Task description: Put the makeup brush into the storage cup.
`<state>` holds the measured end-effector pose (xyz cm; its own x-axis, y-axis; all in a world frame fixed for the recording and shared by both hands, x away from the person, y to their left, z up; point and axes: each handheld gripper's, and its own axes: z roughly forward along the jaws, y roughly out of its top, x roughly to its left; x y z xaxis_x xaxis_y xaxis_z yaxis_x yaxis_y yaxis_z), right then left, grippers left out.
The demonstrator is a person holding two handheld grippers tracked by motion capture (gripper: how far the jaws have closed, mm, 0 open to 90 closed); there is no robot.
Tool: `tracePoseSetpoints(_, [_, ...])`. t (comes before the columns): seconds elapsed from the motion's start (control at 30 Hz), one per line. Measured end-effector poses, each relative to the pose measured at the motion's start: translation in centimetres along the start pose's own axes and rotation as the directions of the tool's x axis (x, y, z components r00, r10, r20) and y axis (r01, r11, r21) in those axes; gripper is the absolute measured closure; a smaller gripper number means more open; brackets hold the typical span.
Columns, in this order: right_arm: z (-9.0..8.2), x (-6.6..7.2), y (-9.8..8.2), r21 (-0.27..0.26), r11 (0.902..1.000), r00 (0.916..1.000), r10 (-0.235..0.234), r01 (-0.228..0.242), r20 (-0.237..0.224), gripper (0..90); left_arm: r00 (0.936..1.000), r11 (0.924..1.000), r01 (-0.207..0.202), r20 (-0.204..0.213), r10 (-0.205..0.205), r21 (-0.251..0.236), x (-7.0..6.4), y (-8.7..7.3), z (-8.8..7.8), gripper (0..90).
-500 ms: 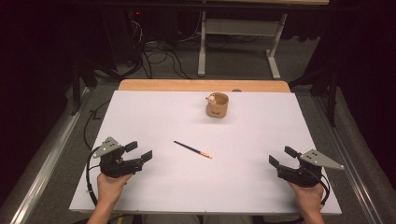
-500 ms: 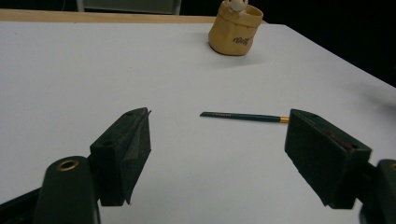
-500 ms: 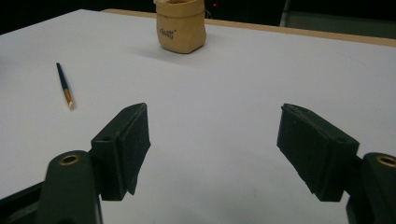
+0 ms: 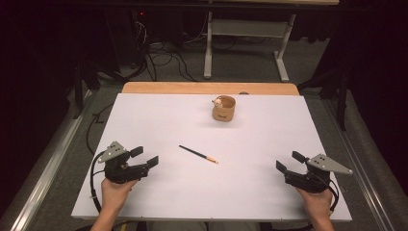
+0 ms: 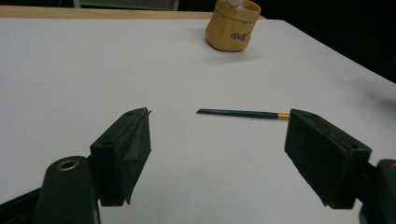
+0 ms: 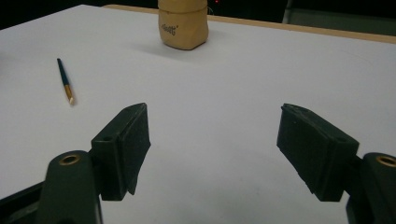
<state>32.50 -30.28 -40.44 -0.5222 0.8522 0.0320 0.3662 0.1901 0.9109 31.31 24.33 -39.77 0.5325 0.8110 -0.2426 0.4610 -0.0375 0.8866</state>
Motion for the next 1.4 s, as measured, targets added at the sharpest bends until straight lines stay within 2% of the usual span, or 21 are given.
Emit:
tracePoseSetpoints(0.3, [0.0, 0.1, 0.0, -0.002, 1.0, 0.9999, -0.008, 0.008, -0.01, 27.2, 1.0, 1.0, 0.005, -0.003, -0.005, -0.002, 0.1, 0.0, 0.0, 23.0])
tracePoseSetpoints(0.43, [0.0, 0.0, 0.0, -0.011, 0.9998, 0.9997, 0.019, -0.019, -0.015, 27.2, 1.0, 1.0, 0.003, 0.005, -0.003, 0.001, -0.1, 0.0, 0.1, 22.9])
tracePoseSetpoints(0.63, [0.0, 0.1, 0.0, -0.009, 0.9999, 0.9998, 0.012, -0.012, -0.015, 27.2, 0.9999, 0.9999, -0.003, 0.013, 0.003, 0.01, -0.4, 0.1, 0.2, 22.7])
tracePoseSetpoints(0.77, [0.0, -0.1, 0.0, -0.008, 0.9998, 0.9998, 0.018, -0.018, -0.013, 27.2, 0.9995, 0.9993, -0.029, 0.017, 0.029, 0.024, -0.8, 0.1, 0.4, 22.6])
tracePoseSetpoints(0.9, [0.1, 0.0, 0.0, -0.007, 0.9997, 0.9996, 0.022, -0.022, -0.017, 27.2, 0.9992, 0.999, -0.034, 0.024, 0.033, 0.029, -0.9, 0.1, 0.6, 22.6])
tracePoseSetpoints(1.13, [0.2, -0.2, -0.1, -0.002, 0.9994, 0.9992, 0.036, -0.036, -0.018, 27.2, 0.9992, 0.9993, -0.029, 0.027, 0.028, 0.023, -1.0, 0.5, 0.7, 22.6])
tracePoseSetpoints(1.27, [0.2, -0.1, -0.1, 0.0, 0.9994, 0.9992, 0.034, -0.034, -0.02, 27.2, 0.9989, 0.9992, -0.018, 0.043, 0.017, 0.036, -1.0, 0.8, 0.9, 22.3])
tracePoseSetpoints(1.4, [0.3, -0.1, -0.2, 0.006, 0.9992, 0.9991, 0.039, -0.039, -0.019, 27.2, 0.9986, 0.9992, -0.025, 0.047, 0.024, 0.03, -1.1, 1.3, 1.0, 22.3])
